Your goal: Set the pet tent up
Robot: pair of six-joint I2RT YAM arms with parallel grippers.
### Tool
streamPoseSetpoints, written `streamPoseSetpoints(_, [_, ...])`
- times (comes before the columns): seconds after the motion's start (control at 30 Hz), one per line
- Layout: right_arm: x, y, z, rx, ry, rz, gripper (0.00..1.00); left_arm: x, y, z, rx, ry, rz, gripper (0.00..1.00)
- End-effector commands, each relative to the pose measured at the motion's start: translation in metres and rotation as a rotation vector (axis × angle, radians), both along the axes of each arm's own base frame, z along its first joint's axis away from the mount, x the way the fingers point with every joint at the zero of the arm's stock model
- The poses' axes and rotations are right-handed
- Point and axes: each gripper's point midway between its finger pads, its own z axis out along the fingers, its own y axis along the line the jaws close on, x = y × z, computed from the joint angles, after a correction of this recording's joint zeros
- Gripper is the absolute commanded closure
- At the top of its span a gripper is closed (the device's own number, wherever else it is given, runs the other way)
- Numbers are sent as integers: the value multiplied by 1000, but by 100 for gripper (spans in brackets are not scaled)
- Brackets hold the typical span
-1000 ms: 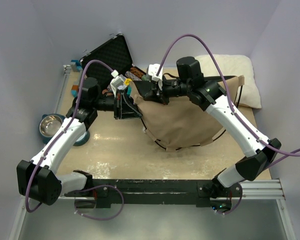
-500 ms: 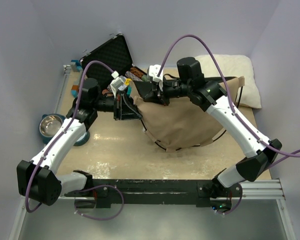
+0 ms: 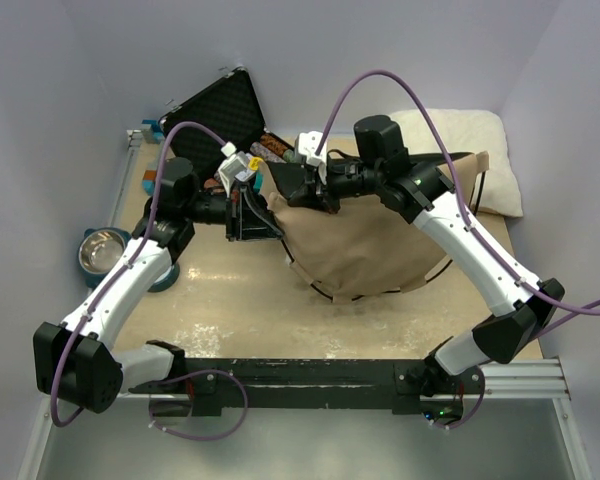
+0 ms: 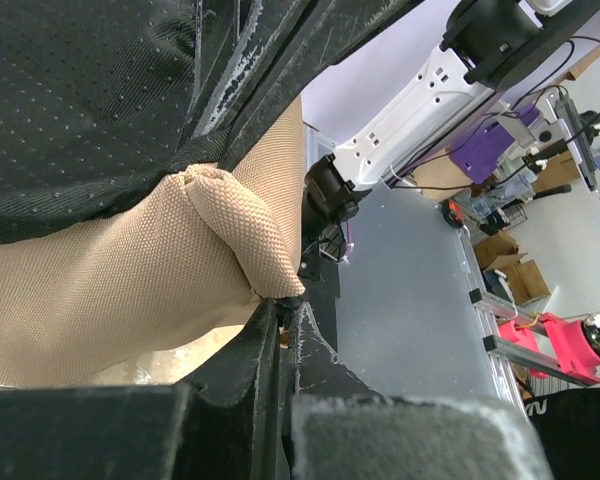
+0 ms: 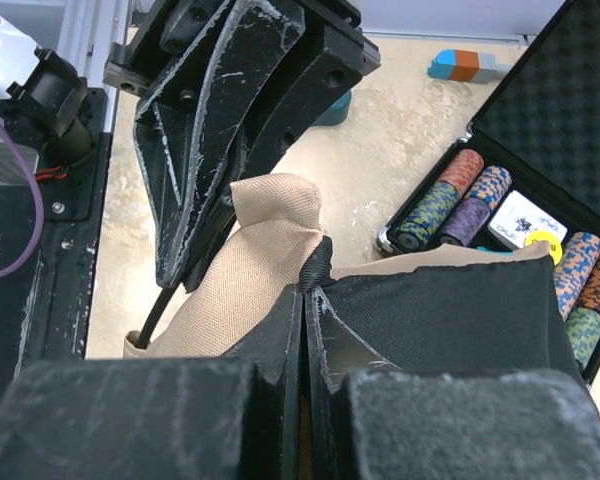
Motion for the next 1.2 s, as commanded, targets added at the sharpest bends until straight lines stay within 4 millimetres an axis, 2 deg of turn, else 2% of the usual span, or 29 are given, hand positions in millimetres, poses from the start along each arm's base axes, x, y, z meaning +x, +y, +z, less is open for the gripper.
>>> streamPoseSetpoints(0.0, [-30,1,17,37,-24,103,100,5,1,3,-5,1,30,100])
streamPoseSetpoints(0.17, [-39,2,10,-7,-76,132,100,6,1,0,0,20,35,100])
streamPoseSetpoints(0.4, [-33,3,11,-39,-149,145,100,3,1,-18,17,80,31,100])
streamPoseSetpoints(0.53, [-31,4,13,-45,-174,154,100,4,0,-21,20,86,33,100])
streamPoseSetpoints(0.73, [-40,8,-8,-137,-227,216,100,5,-2,-15,16,62,28,100])
streamPoseSetpoints(0.87, [-43,9,-14,-190,-291,258,100,5,-3,-20,28,75,29,100])
streamPoseSetpoints(1.1, [-36,10,-10,-226,-366,281,100,1,-4,-35,50,132,28,100])
streamPoseSetpoints(1.17, [-36,11,-9,-223,-363,282,88,0,-5,-38,53,130,25,100])
